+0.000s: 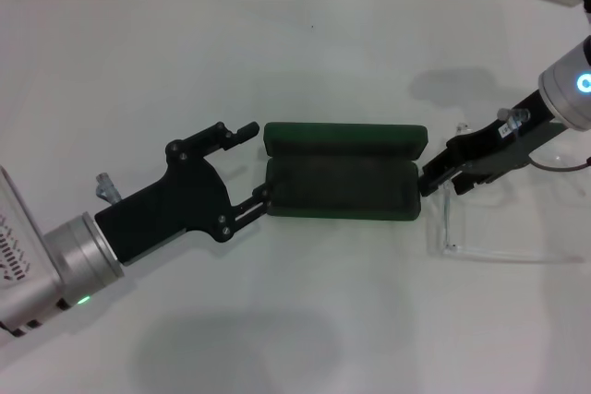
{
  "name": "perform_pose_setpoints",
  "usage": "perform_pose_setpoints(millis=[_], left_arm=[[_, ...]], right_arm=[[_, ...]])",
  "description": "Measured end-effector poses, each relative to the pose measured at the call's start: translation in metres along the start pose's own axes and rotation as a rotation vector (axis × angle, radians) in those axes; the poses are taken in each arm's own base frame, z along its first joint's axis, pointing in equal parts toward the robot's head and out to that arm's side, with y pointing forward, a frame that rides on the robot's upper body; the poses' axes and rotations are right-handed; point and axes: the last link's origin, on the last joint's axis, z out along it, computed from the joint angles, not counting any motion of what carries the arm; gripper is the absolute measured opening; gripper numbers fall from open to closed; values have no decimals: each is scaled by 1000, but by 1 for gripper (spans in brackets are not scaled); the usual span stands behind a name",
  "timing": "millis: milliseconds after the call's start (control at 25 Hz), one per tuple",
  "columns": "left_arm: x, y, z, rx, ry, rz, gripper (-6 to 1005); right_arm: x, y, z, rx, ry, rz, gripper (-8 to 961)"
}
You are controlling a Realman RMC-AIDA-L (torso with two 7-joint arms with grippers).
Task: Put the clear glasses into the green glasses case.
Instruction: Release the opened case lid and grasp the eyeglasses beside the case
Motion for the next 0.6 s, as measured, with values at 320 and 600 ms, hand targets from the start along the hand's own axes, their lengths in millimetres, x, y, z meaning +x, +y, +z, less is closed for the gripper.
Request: perform_pose_setpoints(millis=[320, 600], left_arm=[[-1, 0, 0, 1, -5, 11, 591], [0, 4, 1, -1, 7, 5, 591]], right_arm=[[1, 2, 8, 18, 29, -16, 554], [0, 7, 10, 28, 45, -42, 507]])
